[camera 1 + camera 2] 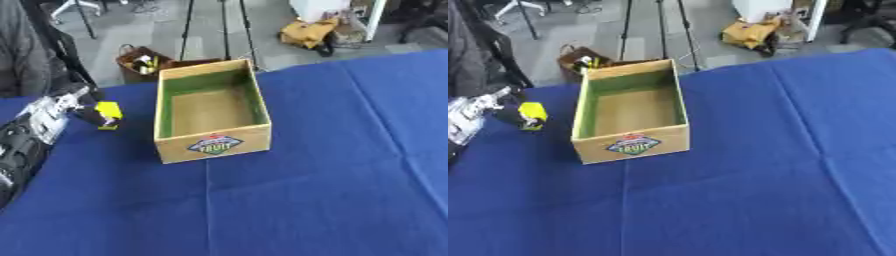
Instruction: Pick up objects on the table and place them in the box.
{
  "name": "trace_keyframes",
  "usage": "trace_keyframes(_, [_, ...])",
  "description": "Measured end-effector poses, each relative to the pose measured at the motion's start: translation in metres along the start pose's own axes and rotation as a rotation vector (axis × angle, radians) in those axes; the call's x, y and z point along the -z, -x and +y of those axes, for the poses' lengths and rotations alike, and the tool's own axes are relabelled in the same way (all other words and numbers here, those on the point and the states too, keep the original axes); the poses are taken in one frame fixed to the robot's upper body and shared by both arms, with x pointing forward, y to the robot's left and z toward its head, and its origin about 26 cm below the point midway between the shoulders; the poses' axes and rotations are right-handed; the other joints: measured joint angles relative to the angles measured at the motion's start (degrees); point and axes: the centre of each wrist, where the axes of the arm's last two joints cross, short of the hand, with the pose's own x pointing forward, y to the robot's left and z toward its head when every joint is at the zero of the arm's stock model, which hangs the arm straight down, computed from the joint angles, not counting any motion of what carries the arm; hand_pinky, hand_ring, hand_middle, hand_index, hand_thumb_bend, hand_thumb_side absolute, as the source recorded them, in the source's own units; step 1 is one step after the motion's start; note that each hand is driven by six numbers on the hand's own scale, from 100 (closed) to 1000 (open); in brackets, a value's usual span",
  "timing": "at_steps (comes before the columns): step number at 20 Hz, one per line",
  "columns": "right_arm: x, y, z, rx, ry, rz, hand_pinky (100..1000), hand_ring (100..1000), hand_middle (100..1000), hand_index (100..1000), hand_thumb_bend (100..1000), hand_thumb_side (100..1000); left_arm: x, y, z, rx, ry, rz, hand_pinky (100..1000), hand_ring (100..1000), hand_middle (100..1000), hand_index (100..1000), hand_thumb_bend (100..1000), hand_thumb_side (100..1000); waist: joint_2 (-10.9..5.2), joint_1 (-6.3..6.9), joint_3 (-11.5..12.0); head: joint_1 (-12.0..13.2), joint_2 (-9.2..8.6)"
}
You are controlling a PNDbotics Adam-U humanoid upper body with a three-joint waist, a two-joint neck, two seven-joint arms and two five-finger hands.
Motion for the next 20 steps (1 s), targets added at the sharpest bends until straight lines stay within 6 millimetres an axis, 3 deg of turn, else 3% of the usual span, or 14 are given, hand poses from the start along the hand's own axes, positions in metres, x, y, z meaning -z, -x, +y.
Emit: trace_keyframes(20, [-0.0001,0.0003,0.0003,0.004,-0.008,0.000,509,653,710,781,100,892,0.0007,-0.0062,0.0060,0.227,0.053,0.011,937,849,780,841,522,211,0.03,-0.36,0.2,-0.3,-0.07])
